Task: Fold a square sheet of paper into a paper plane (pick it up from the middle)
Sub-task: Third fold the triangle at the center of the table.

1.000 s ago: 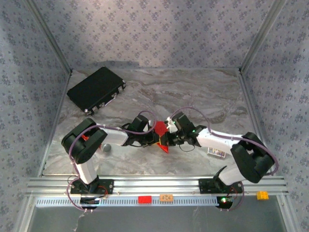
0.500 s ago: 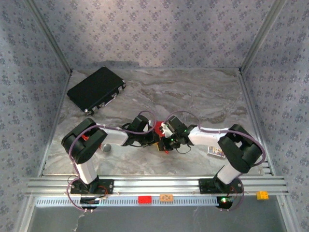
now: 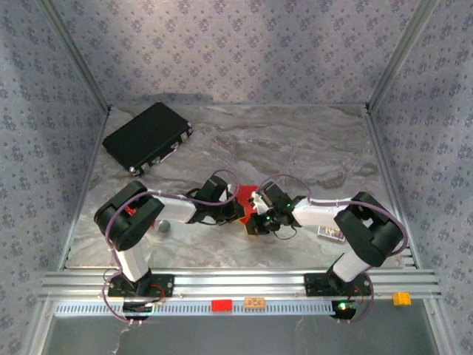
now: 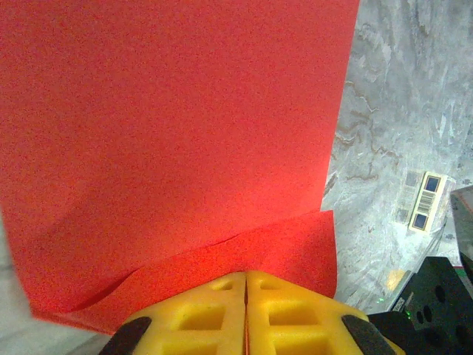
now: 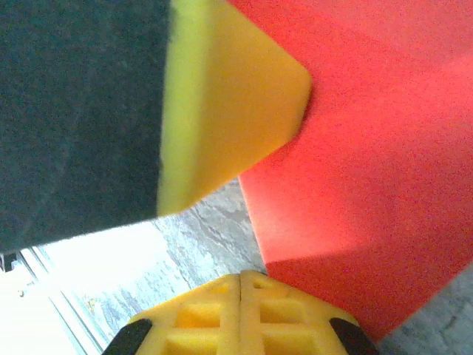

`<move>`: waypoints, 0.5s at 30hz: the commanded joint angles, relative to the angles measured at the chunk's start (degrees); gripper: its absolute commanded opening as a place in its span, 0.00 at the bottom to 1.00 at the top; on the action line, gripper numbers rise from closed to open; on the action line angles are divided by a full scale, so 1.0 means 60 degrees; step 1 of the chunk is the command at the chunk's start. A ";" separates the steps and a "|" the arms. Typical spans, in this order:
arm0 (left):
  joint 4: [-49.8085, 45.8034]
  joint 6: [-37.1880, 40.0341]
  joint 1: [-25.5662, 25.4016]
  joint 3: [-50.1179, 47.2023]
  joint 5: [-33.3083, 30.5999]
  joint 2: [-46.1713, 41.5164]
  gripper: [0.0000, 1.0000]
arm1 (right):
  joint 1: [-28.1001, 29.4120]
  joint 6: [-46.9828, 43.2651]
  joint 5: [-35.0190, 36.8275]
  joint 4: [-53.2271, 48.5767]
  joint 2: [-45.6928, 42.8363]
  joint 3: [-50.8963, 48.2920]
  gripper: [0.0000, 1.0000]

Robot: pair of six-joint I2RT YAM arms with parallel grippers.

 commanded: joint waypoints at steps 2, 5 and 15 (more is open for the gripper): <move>-0.0739 0.0254 0.0036 -0.0135 -0.0612 0.0354 0.08 | -0.0102 0.0252 -0.0160 -0.0085 -0.0341 -0.0530 0.06; -0.0749 0.0254 0.0042 -0.0149 -0.0634 0.0340 0.08 | -0.0176 0.0450 -0.0410 0.0257 -0.0564 -0.0934 0.07; -0.0532 0.0153 0.0036 -0.0336 -0.0699 0.0268 0.07 | -0.0349 0.1185 -0.0928 0.0608 -0.1655 -0.1753 0.08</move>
